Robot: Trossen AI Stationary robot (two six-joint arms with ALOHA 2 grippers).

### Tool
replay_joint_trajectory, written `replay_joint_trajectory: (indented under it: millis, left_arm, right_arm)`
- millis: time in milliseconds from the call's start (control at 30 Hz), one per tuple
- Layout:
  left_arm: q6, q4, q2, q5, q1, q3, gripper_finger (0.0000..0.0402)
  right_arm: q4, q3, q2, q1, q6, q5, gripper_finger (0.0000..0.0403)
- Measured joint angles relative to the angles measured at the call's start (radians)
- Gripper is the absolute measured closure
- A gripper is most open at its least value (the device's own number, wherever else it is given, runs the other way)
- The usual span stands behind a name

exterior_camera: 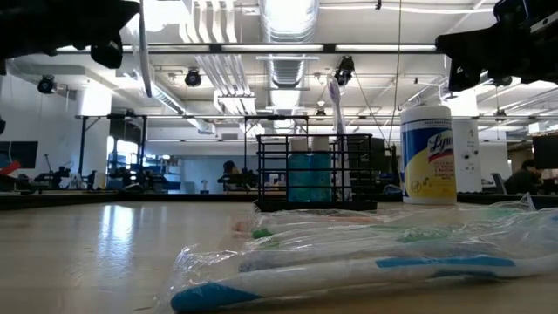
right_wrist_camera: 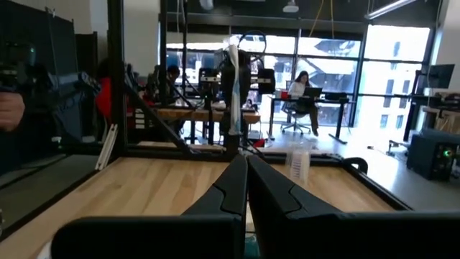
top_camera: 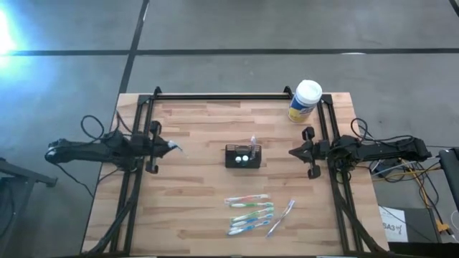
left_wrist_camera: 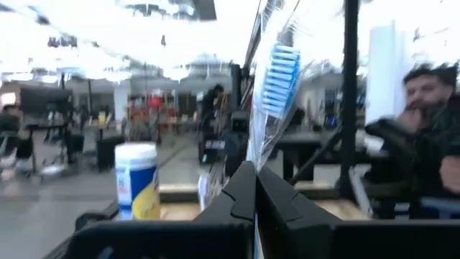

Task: Pick & Place toothbrushing station
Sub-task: Put the left blue toothbrush into the wire organizer

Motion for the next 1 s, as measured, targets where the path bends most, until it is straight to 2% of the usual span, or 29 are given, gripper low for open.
replay_joint_trajectory:
  millis: [367, 1000]
  left_arm:
    - [0.018, 0.013, -0.081, 0.021, 0.001, -0.097, 0.0401]
    - [-0.013, 0.046, -0.094, 0.025, 0.006, -0.103, 0.0401]
  right_arm:
    - [-0.024, 0.000, 0.001, 0.000, 0.046, 0.000, 0.0394]
    - [-0.023, 0.000, 0.001, 0.000, 0.022, 0.002, 0.0394]
